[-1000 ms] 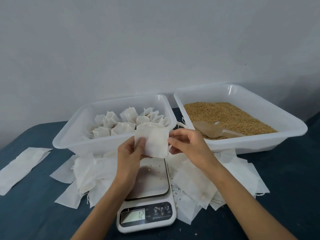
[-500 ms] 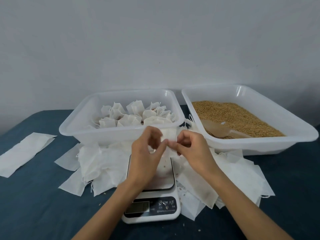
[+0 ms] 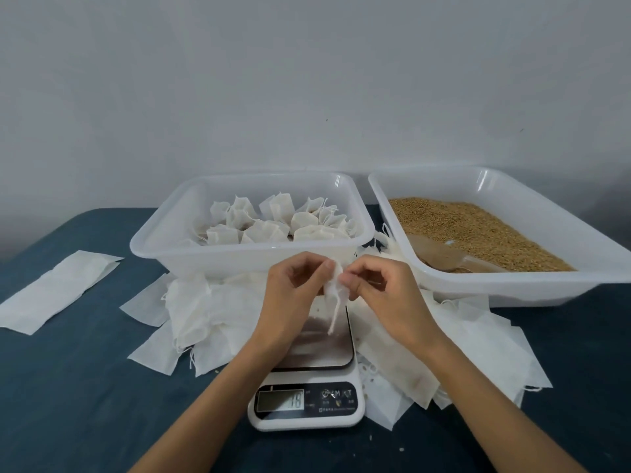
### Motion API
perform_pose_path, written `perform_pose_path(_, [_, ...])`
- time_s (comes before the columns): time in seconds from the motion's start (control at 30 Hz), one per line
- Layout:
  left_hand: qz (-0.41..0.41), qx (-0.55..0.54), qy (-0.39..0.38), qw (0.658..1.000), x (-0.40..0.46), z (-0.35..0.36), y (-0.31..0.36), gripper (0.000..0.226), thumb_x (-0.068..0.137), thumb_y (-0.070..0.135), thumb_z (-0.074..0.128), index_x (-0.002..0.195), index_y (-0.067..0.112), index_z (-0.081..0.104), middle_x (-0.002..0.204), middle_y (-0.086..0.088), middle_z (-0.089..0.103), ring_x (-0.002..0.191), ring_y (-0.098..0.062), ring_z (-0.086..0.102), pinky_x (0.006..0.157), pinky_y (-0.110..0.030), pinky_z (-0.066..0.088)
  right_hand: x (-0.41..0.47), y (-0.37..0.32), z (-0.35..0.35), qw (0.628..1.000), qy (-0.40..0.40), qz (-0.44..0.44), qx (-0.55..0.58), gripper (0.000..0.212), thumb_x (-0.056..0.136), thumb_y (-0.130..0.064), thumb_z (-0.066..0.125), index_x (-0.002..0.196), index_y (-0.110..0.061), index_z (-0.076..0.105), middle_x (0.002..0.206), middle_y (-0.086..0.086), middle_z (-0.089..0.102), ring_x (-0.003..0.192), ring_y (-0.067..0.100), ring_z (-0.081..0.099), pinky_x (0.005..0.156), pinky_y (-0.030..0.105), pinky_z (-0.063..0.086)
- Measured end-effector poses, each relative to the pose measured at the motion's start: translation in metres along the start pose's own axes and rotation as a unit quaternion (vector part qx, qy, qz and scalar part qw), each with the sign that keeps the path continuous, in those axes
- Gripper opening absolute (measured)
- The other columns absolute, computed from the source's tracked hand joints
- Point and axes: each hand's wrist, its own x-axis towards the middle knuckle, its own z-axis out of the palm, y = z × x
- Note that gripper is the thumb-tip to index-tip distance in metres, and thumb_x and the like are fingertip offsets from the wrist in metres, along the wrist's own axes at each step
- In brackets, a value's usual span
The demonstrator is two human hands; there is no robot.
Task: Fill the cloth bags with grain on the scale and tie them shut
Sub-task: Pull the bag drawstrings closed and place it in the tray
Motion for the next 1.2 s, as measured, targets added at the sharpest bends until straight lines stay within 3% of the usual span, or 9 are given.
perform_pose_path(0.17, [0.024, 0.018, 0.039, 0.999, 0.001, 0.0, -0.003, 0.011, 0.099, 0.006, 0.068, 0.091, 0.01, 0.075, 0.083, -0.006, 0.075, 0.077, -0.028, 0.071, 0.072, -0.029, 0.061, -0.003, 0.002, 0.0, 0.99, 0.092, -0.055, -0.089, 0.011, 0.095, -0.015, 0.067, 0.096, -0.023, 0.059, 0.077, -0.008, 0.069, 0.071, 0.015, 0.067, 0.069, 0.025, 0.054])
perform_pose_path(0.33, [0.051, 0.032, 0.026, 0.998, 0.001, -0.001, -0.003, 0.012, 0.097, 0.005, 0.07, 0.09, 0.013, 0.074, 0.079, 0.001, 0.073, 0.075, -0.011, 0.066, 0.071, -0.02, 0.054, -0.005, 0.007, 0.003, 0.963, 0.008, -0.13, -0.237, 0.02, 0.098, -0.009, 0.057, 0.099, -0.023, 0.071, 0.093, -0.011, 0.063, 0.085, 0.01, 0.063, 0.076, 0.026, 0.051])
perform_pose_path(0.4, [0.068, 0.03, 0.015, 0.997, 0.0, 0.0, 0.0, 0.012, 0.097, 0.006, 0.07, 0.091, 0.016, 0.074, 0.081, 0.003, 0.074, 0.078, -0.01, 0.069, 0.075, -0.019, 0.053, -0.006, 0.007, 0.005, 0.977, 0.013, -0.093, -0.189, 0.022, 0.095, -0.01, 0.057, 0.093, -0.024, 0.074, 0.091, -0.014, 0.066, 0.086, 0.008, 0.065, 0.077, 0.021, 0.051])
perform_pose_path(0.53, [0.089, 0.013, 0.0, 0.996, 0.0, -0.006, 0.005, 0.013, 0.1, 0.012, 0.062, 0.101, 0.017, 0.073, 0.092, -0.002, 0.08, 0.095, -0.018, 0.075, 0.087, -0.021, 0.053, -0.003, 0.0, 0.007, 0.999, 0.026, 0.017, -0.024, 0.026, 0.097, -0.034, 0.059, 0.078, -0.018, 0.07, 0.072, 0.005, 0.063, 0.069, 0.023, 0.058, 0.068, 0.041, 0.05])
perform_pose_path(0.6, [0.096, 0.025, 0.019, 0.995, 0.002, -0.007, 0.006, 0.015, 0.101, 0.004, 0.061, 0.102, 0.014, 0.073, 0.099, -0.002, 0.078, 0.101, -0.016, 0.073, 0.09, -0.021, 0.052, -0.002, -0.003, 0.005, 0.998, 0.056, 0.008, 0.016, 0.03, 0.094, -0.04, 0.067, 0.077, -0.016, 0.069, 0.066, 0.006, 0.055, 0.064, 0.016, 0.047, 0.061, 0.031, 0.041])
perform_pose_path(0.77, [0.037, 0.004, 0.03, 0.999, 0.005, -0.011, 0.01, 0.012, 0.098, 0.002, 0.066, 0.096, 0.013, 0.071, 0.107, 0.002, 0.072, 0.105, -0.006, 0.067, 0.084, -0.014, 0.05, 0.003, 0.0, -0.005, 0.99, 0.09, 0.019, 0.105, 0.059, 0.091, -0.04, 0.069, 0.092, 0.017, 0.056, 0.075, 0.031, 0.046, 0.068, 0.029, 0.035, 0.067, 0.038, 0.031])
perform_pose_path(0.87, [-0.022, -0.036, -0.006, 0.999, 0.005, -0.011, 0.01, 0.013, 0.096, 0.0, 0.068, 0.095, 0.011, 0.075, 0.092, 0.003, 0.071, 0.085, -0.008, 0.063, 0.074, -0.017, 0.051, 0.005, 0.001, -0.009, 0.992, 0.097, 0.0, 0.074, 0.039, 0.093, -0.029, 0.072, 0.094, 0.009, 0.067, 0.095, 0.033, 0.058, 0.076, 0.027, 0.053, 0.073, 0.035, 0.044])
perform_pose_path(0.97, [-0.004, -0.01, 0.003, 1.0, 0.004, -0.009, 0.008, 0.019, 0.093, -0.007, 0.069, 0.099, 0.008, 0.077, 0.083, -0.003, 0.07, 0.079, -0.012, 0.061, 0.074, -0.021, 0.053, 0.004, 0.002, -0.009, 0.986, 0.164, -0.039, -0.018, 0.012, 0.086, -0.017, 0.08, 0.085, -0.009, 0.071, 0.097, 0.003, 0.062, 0.073, 0.017, 0.058, 0.069, 0.023, 0.048])
perform_pose_path(1.2, [0.048, 0.013, 0.039, 0.998, 0.005, -0.009, 0.005, 0.017, 0.094, -0.004, 0.07, 0.104, 0.009, 0.075, 0.07, 0.009, 0.062, 0.07, -0.005, 0.059, 0.069, -0.019, 0.052, -0.001, -0.001, -0.006, 0.983, 0.165, -0.072, -0.042, 0.009, 0.086, -0.018, 0.08, 0.086, -0.015, 0.072, 0.082, -0.006, 0.065, 0.054, 0.011, 0.049, 0.054, 0.019, 0.04])
